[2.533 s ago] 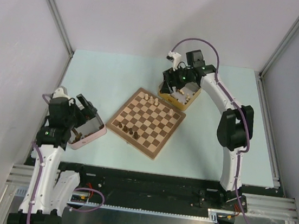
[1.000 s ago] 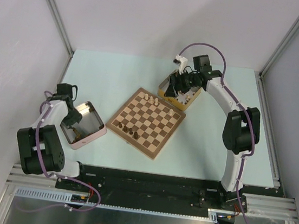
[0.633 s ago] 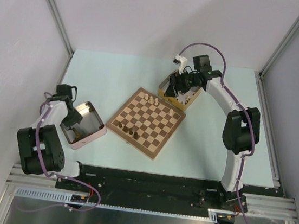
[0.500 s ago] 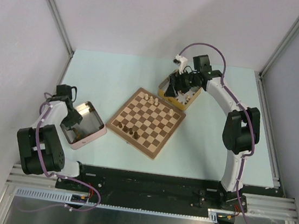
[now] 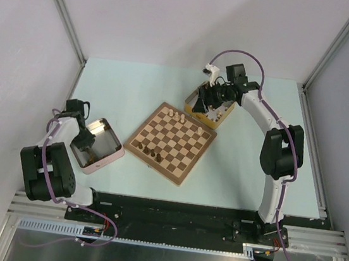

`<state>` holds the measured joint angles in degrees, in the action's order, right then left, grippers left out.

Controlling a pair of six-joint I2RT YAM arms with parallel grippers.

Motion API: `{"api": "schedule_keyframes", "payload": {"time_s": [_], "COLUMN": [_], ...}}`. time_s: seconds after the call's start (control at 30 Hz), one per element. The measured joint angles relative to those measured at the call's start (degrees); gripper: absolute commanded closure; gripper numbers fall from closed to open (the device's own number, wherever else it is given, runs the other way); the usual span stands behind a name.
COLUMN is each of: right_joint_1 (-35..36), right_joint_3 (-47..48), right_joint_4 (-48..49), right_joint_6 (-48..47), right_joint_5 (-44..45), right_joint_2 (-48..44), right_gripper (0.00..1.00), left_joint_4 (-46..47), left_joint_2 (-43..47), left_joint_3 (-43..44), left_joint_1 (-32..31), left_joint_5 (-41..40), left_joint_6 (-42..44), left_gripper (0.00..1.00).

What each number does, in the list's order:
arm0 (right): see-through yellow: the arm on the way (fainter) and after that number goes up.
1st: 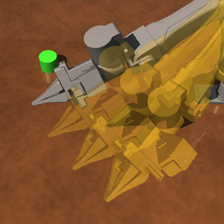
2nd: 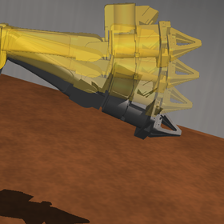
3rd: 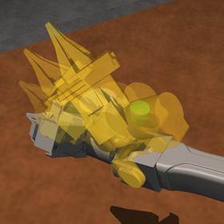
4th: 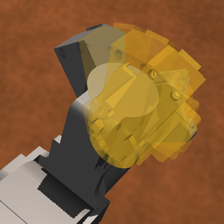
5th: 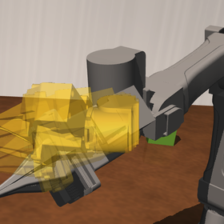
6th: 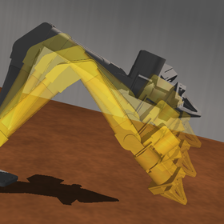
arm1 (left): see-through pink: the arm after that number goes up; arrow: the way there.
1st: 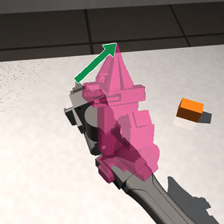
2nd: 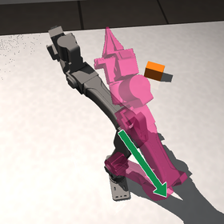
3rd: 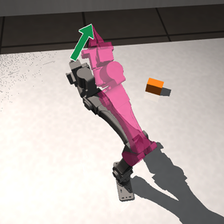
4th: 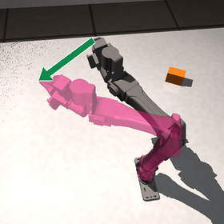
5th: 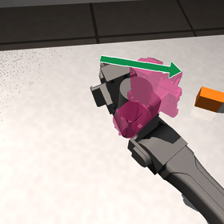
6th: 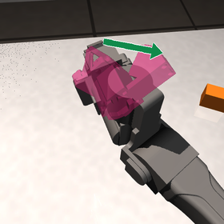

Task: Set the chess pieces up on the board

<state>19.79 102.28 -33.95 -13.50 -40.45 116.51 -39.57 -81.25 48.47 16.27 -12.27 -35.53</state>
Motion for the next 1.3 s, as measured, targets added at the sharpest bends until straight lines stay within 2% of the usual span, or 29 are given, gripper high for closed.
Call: {"api": "schedule_keyframes", "payload": {"time_s": [0.17, 0.27, 0.57, 0.77, 0.9, 1.03, 1.3], "right_joint_1": [-0.17, -0.22, -0.46, -0.48, -0.37, 0.0, 0.42], "right_joint_3": [-0.04, -0.04, -0.24, -0.26, -0.26, -0.26, -0.87], "right_joint_4": [0.0, 0.0, 0.02, 0.07, 0.09, 0.11, 0.28], "right_joint_6": [0.0, 0.0, 0.0, 0.0, 0.02, 0.0, 0.0], "right_joint_5": [0.0, 0.0, -0.02, -0.04, -0.02, 0.02, 0.07], "right_joint_2": [0.0, 0.0, -0.07, -0.07, -0.07, -0.15, -1.68], "right_gripper": [0.16, 0.16, 0.16, 0.16, 0.16, 0.16, 0.16], "left_joint_4": [0.02, 0.11, -0.15, -0.15, -0.22, -0.28, -0.35], "left_joint_2": [-0.09, -0.04, 5.6, 16.33, 21.9, 25.38, 26.4], "left_joint_3": [0.0, 0.0, 0.02, 0.11, 0.44, 1.46, 6.1], "left_joint_1": [0.0, 0.02, 0.15, -0.37, -3.1, -12.04, -40.06], "left_joint_5": [0.48, 0.83, 7.19, 12.74, 16.02, 17.55, 15.56], "left_joint_6": [0.07, 0.42, 6.6, 10.69, 11.72, 11.65, 11.34], "left_gripper": [0.93, 1.0, 1.0, 1.0, 1.0, 1.0, 1.0]}}
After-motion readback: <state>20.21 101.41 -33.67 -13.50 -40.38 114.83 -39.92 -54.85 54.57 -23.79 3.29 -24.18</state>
